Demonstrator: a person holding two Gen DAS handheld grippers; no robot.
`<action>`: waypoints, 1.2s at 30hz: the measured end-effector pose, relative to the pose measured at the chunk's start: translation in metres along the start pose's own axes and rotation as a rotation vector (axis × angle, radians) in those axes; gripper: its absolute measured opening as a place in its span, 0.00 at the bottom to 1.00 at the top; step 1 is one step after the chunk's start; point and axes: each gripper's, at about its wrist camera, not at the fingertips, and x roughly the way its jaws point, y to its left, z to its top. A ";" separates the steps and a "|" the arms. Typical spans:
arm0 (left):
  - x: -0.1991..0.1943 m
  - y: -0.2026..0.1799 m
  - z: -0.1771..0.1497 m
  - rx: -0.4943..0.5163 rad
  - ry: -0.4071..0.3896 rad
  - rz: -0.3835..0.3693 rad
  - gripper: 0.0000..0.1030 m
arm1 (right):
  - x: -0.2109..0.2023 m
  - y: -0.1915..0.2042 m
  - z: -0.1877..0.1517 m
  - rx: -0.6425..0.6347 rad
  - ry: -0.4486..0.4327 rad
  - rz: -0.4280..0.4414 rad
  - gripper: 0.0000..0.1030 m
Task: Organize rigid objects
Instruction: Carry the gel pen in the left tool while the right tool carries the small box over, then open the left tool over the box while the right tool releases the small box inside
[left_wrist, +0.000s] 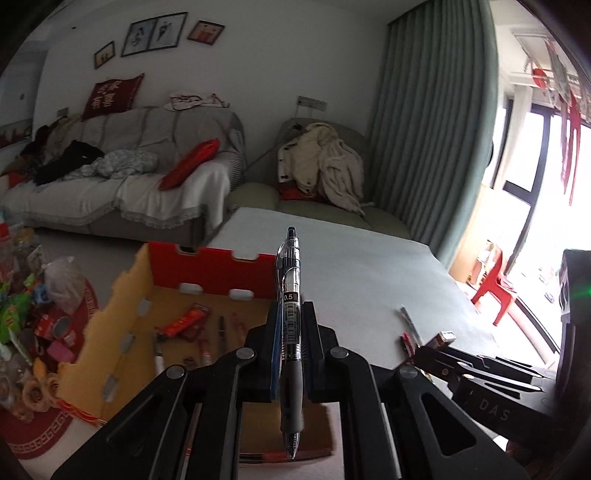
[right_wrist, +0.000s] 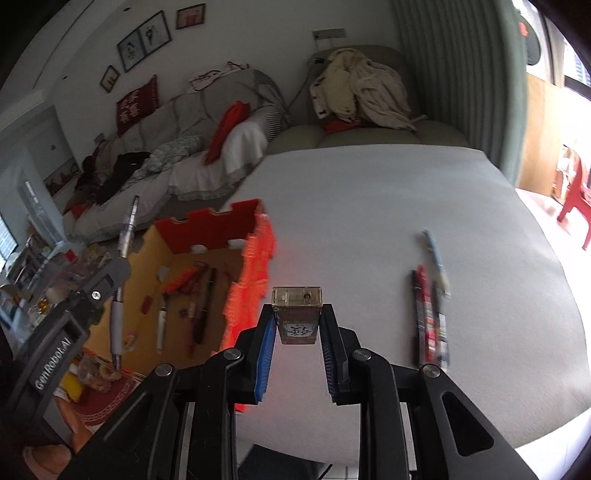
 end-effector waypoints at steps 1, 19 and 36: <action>0.000 0.006 0.001 -0.004 -0.002 0.010 0.10 | 0.004 0.011 0.003 -0.014 0.002 0.022 0.24; 0.020 0.104 0.015 -0.086 0.040 0.198 0.10 | 0.070 0.104 0.026 -0.155 0.069 0.221 0.24; 0.108 0.099 0.003 -0.056 0.244 0.151 0.10 | 0.132 0.085 0.031 -0.141 0.182 0.180 0.24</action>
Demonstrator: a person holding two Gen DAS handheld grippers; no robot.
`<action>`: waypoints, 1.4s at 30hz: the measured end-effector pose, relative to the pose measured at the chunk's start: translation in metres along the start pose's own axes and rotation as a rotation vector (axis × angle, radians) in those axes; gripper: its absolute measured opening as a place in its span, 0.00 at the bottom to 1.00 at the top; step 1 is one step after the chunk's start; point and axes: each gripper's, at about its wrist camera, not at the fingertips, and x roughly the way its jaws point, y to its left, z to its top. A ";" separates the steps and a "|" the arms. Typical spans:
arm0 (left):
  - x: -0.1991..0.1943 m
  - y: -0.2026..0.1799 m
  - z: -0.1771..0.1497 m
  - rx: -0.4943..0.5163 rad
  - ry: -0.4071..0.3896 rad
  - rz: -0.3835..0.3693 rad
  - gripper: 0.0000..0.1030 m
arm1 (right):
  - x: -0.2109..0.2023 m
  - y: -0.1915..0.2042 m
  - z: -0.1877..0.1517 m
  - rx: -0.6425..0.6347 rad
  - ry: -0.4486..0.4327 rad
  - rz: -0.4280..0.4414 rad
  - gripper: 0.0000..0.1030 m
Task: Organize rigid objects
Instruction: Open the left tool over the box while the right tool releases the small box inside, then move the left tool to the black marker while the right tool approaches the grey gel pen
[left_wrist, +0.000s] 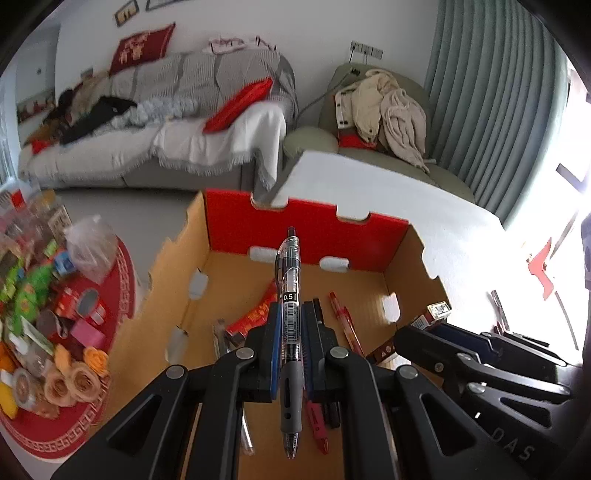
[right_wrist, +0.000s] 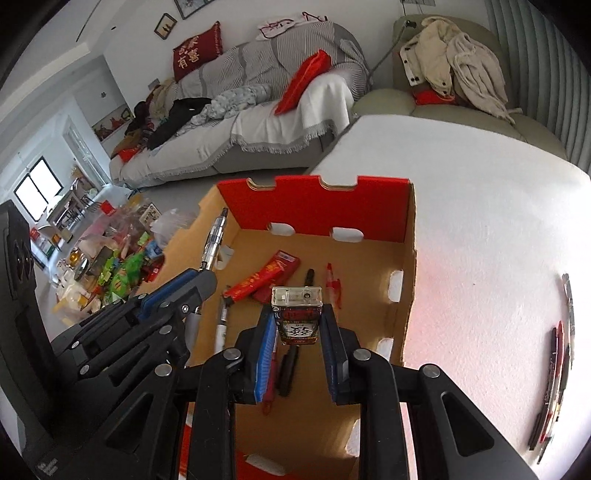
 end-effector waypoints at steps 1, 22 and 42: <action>0.003 0.001 0.000 -0.007 0.012 -0.003 0.10 | 0.002 -0.001 -0.001 0.001 0.005 -0.003 0.24; 0.010 0.018 0.011 -0.070 0.075 0.094 1.00 | -0.029 -0.037 0.003 0.130 -0.114 0.004 0.93; 0.032 -0.234 -0.054 0.307 0.196 -0.197 1.00 | -0.141 -0.251 -0.131 0.654 -0.120 -0.361 0.93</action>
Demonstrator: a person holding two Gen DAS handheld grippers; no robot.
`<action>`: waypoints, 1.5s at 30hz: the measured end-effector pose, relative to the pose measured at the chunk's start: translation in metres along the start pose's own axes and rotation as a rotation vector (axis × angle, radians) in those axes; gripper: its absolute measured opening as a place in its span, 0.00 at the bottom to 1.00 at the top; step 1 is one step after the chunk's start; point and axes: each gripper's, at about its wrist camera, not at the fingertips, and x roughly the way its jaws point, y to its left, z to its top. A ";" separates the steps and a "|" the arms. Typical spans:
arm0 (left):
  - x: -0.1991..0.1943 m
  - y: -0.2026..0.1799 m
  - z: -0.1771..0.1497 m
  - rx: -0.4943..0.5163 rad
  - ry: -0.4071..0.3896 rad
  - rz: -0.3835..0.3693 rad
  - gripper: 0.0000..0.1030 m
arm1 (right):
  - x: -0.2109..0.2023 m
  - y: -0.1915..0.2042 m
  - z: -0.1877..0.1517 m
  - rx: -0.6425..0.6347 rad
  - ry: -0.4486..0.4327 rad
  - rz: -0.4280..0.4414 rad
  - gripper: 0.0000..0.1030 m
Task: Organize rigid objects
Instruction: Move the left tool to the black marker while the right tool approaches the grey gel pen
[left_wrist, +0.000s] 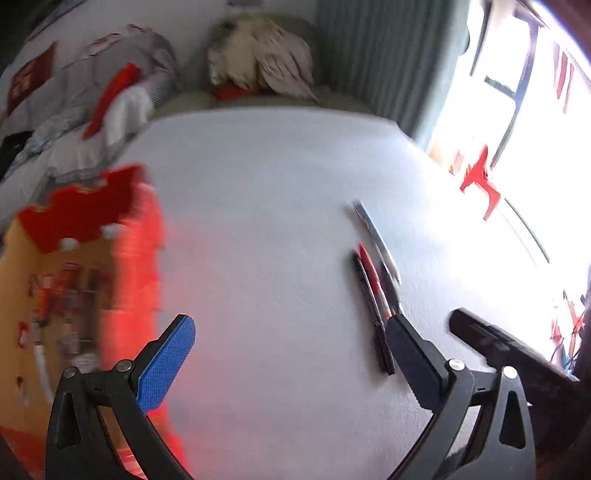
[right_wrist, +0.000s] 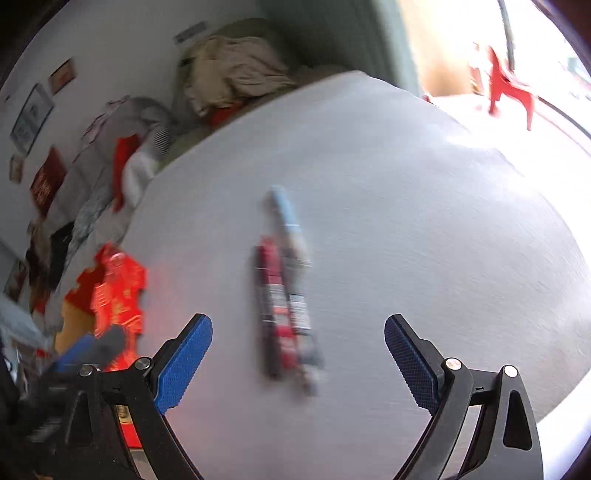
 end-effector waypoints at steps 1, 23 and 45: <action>0.011 -0.007 0.000 0.013 0.021 0.013 1.00 | 0.001 -0.009 0.001 0.010 0.005 -0.002 0.93; 0.087 -0.016 0.004 0.020 0.127 0.141 1.00 | 0.018 -0.045 0.005 -0.023 0.027 0.021 0.93; 0.086 -0.002 -0.003 -0.018 0.105 0.129 1.00 | 0.077 0.024 0.010 -0.425 0.092 -0.189 0.93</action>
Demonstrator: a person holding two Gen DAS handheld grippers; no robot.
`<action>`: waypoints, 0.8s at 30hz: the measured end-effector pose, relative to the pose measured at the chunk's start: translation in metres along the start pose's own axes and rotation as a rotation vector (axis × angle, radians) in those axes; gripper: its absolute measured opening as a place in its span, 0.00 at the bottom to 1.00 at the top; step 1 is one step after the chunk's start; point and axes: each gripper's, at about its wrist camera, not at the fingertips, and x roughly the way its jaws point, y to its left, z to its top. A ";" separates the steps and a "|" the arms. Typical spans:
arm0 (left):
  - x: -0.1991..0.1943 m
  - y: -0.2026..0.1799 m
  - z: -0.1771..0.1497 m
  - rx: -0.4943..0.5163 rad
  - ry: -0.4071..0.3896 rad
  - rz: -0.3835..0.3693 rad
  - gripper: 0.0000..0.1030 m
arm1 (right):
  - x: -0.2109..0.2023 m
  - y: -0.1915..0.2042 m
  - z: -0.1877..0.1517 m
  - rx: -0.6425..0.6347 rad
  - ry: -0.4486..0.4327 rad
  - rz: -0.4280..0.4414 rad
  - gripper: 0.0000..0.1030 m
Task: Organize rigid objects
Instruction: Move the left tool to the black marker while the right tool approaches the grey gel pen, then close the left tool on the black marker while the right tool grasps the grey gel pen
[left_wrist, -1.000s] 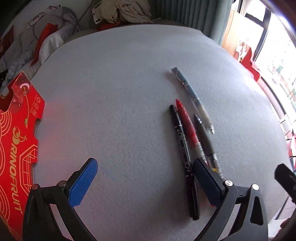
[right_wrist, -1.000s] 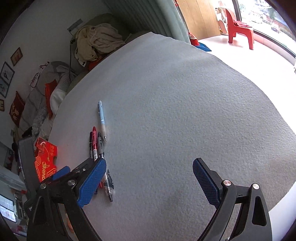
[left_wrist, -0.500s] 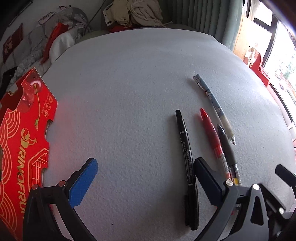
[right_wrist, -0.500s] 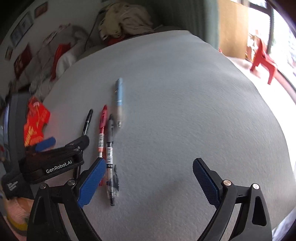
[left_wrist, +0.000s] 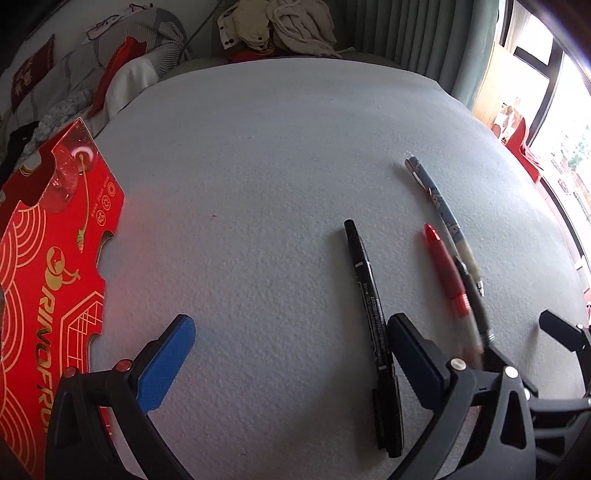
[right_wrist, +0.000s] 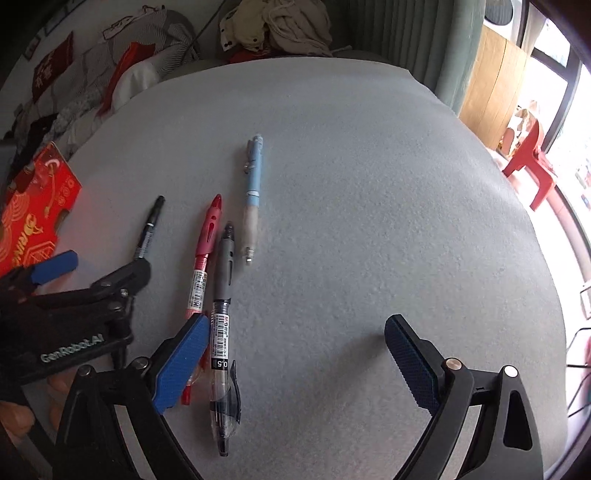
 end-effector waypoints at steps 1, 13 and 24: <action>0.000 0.000 0.000 -0.001 -0.001 0.001 1.00 | 0.001 -0.004 0.000 0.007 -0.006 0.008 0.93; 0.003 -0.017 0.005 -0.034 -0.050 0.020 1.00 | -0.005 0.014 0.005 -0.156 -0.023 0.110 0.61; 0.004 -0.025 0.006 -0.056 -0.080 0.034 1.00 | 0.000 0.026 0.014 -0.195 0.006 0.125 0.61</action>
